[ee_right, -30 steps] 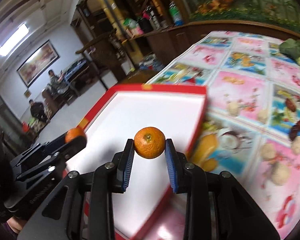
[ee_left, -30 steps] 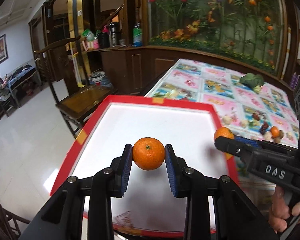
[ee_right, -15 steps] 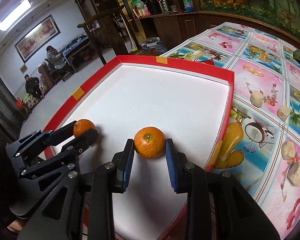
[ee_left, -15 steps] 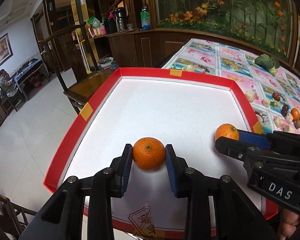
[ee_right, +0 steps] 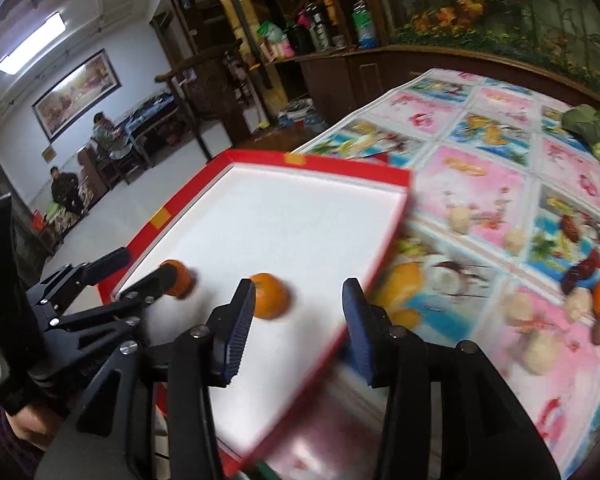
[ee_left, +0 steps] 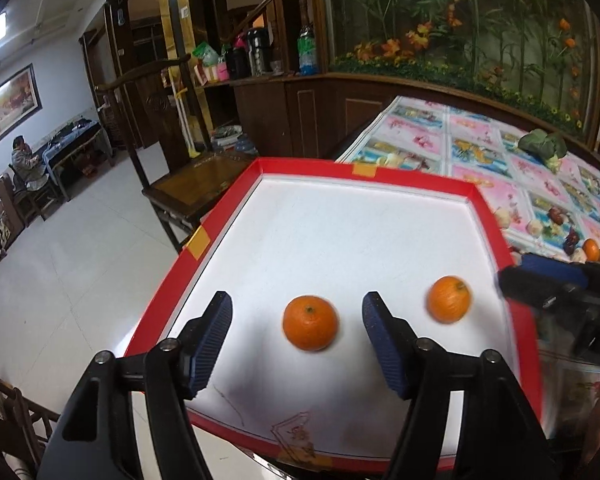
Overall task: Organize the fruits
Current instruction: 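Open both grippers to drop the tangerines into the tray, then move both grippers back over the remaining food on the tablecloth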
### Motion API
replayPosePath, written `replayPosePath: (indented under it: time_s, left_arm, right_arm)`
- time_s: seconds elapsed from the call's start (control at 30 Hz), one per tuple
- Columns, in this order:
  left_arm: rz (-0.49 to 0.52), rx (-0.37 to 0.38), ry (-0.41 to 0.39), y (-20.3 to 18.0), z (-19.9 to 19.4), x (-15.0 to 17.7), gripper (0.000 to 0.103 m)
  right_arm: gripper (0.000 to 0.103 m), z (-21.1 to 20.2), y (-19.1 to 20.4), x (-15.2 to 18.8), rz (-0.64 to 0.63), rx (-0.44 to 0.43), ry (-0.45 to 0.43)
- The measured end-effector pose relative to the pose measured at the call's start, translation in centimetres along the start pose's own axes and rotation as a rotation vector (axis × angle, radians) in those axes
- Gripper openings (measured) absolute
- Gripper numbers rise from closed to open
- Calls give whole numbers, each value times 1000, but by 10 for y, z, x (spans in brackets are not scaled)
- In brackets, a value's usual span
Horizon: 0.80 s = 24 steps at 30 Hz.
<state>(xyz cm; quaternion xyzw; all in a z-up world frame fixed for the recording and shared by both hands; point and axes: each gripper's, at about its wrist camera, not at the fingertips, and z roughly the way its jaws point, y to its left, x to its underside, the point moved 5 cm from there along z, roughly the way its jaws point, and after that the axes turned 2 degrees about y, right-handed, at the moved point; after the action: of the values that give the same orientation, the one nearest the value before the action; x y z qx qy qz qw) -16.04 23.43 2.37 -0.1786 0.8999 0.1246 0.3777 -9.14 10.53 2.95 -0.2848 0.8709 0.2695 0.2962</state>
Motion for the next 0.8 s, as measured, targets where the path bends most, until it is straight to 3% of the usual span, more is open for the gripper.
replayPosePath:
  time_s: [0.1,0.23,0.43,0.63,0.8]
  left_arm:
    - [18,19,-44,-12,-12,-5,72]
    - [82,82,-93,-48,-30,-11,78]
    - [192,213,-87,-112,-40,-6,78]
    - [314,321,-11,-174,-40,13,78]
    - [350,328,35,-200,-31,16,78]
  right_arm:
    - [49,-30,-40,5,57,47,-40]
    - [51,-77,-113,24,153,175,-78]
    - [51,-127,-197,68,282,308,-60]
    - [51,-146,-240,84,333,369,-50]
    - [51,-126,-239,54,292,335,-38]
